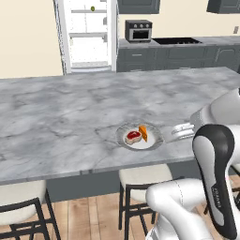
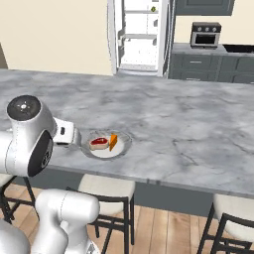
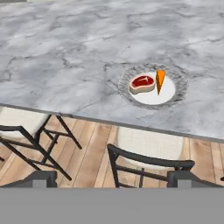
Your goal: Take the cheese, steak, and broccoli from the fridge and place them on the plate on the dining counter to create an appetizer plate.
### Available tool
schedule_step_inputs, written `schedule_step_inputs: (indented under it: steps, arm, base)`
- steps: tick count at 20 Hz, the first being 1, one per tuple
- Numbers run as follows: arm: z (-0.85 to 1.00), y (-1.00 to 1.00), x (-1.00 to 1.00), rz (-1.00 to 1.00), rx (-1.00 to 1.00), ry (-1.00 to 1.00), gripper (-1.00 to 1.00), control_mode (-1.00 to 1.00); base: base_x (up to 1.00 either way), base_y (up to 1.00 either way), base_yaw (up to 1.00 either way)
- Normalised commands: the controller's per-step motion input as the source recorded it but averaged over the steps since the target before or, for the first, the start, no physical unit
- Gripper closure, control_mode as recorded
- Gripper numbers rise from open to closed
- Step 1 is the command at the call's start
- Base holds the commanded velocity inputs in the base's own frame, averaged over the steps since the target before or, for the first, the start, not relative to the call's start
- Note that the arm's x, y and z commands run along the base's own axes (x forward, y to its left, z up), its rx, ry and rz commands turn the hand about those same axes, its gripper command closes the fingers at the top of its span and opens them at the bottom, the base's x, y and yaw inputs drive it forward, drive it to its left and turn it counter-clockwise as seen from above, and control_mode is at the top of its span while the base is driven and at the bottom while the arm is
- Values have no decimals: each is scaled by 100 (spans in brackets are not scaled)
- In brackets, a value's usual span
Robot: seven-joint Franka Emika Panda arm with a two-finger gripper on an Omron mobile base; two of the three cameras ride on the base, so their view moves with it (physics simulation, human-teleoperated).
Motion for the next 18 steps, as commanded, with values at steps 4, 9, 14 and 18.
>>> schedule_step_inputs:
  steps: [4, 9, 14, 18]
  arm:
    - [5, -1, 1, -2, 0, 6, -100, 100]
    - [0, 0, 0, 0, 0, 0, -100, 100]
    - [0, 0, 0, 0, 0, 0, -100, 100]
    - [0, 0, 0, 0, 0, 0, -100, 100]
  base:
    - [6, -25, -14]
    - [-64, -83, -26]
    - [-15, -100, -24]
    - [3, -100, -27]
